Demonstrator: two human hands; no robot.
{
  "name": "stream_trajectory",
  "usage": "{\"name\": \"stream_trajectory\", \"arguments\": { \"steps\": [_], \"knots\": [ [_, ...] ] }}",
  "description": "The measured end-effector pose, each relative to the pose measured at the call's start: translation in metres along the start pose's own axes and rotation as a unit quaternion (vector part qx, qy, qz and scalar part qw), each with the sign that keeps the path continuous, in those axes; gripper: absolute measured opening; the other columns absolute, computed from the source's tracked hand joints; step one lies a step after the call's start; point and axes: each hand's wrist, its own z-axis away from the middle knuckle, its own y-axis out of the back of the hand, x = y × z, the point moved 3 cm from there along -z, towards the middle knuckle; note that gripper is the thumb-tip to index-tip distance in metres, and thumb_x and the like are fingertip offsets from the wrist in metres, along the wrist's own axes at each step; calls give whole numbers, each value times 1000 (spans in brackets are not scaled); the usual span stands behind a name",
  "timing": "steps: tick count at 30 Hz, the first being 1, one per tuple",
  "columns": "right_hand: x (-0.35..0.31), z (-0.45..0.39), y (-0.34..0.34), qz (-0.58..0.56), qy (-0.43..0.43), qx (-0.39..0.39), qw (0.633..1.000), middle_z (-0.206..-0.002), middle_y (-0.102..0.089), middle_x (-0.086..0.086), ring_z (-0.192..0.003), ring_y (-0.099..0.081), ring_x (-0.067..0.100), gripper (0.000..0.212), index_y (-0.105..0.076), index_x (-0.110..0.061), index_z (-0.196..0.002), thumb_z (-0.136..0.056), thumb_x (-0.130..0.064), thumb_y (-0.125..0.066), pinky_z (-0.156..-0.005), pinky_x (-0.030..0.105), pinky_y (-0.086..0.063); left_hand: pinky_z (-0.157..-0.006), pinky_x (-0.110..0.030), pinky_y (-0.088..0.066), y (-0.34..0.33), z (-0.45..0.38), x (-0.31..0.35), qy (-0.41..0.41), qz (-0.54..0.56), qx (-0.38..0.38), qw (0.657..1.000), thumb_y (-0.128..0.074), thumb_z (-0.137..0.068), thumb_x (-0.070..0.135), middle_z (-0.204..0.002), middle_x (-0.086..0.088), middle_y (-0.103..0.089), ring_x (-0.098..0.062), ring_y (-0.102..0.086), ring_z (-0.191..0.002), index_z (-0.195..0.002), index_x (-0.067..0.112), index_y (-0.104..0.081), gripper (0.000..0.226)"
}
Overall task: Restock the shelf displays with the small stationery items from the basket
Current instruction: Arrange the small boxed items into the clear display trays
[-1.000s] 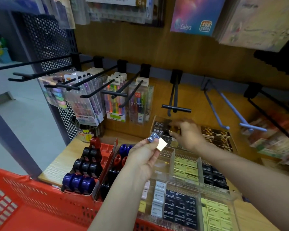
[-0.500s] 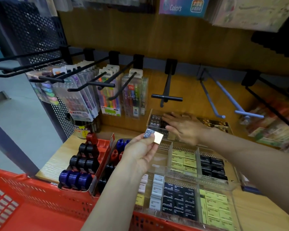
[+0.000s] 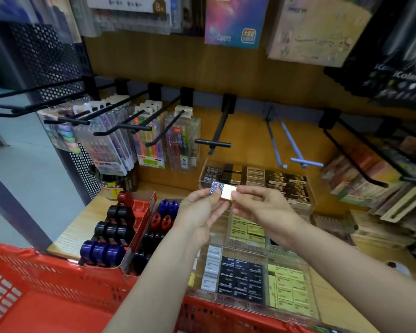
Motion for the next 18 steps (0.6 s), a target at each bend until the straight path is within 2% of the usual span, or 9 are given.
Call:
{"name": "stream_trajectory", "arguments": {
  "steps": [3,7,10,12,14,16,18],
  "knots": [
    [-2,0,6,-13,-26,54,998,-92,-76,12,-82,-70,22,20,-70,-6,-102,-82,0,-72,-76,28,-59,-67,-26,-61,-6,3,-6,-2,-33,-11,999,-69,-84,-5,-95,-17,-75,-21,-75,-83,-107,5,-61,26],
    [-17,-8,10,40,0,80,996,-100,-73,11,-79,-65,17,20,-72,-10,-104,-89,0,-65,-73,28,-56,-75,-28,-60,-8,0,-8,-62,-161,-19,985,-68,-87,-1,-99,-10,-74,-19,-73,-91,-108,20,-64,29],
    [-22,-16,4,27,29,90,995,-99,-72,8,-78,-66,13,20,-71,-9,-106,-88,-1,-67,-76,24,-57,-74,-24,-58,-13,-6,-9,-73,-177,-43,981,-69,-88,1,-92,-8,-77,-17,-73,-88,-103,13,-64,20],
    [-18,-22,-2,17,26,91,995,-96,-74,7,-84,-68,14,17,-71,-12,-101,-86,-4,-71,-79,25,-56,-73,-24,-58,-14,-8,-12,-80,-183,-54,978,-70,-87,2,-85,-6,-77,-16,-73,-83,-98,10,-64,15],
    [-17,-27,-4,47,23,87,995,-96,-75,6,-91,-70,17,13,-72,-15,-97,-86,-7,-71,-81,26,-56,-82,-33,-59,-12,-13,-16,-101,-227,-46,968,-74,-86,6,-80,-3,-77,-17,-73,-82,-92,12,-63,13],
    [-19,-32,-3,108,35,69,991,-98,-75,6,-97,-69,18,14,-72,-15,-102,-89,-11,-70,-85,28,-56,-88,-42,-58,-9,-17,-19,-121,-270,-36,955,-77,-84,12,-77,-2,-76,-20,-73,-82,-89,15,-63,15],
    [-21,-34,-5,146,44,36,988,-98,-74,6,-97,-69,18,14,-72,-16,-102,-90,-13,-69,-84,28,-57,-85,-40,-58,-7,-21,-17,-145,-318,-28,937,-80,-82,19,-73,2,-75,-17,-72,-77,-88,18,-65,16]
  ]
}}
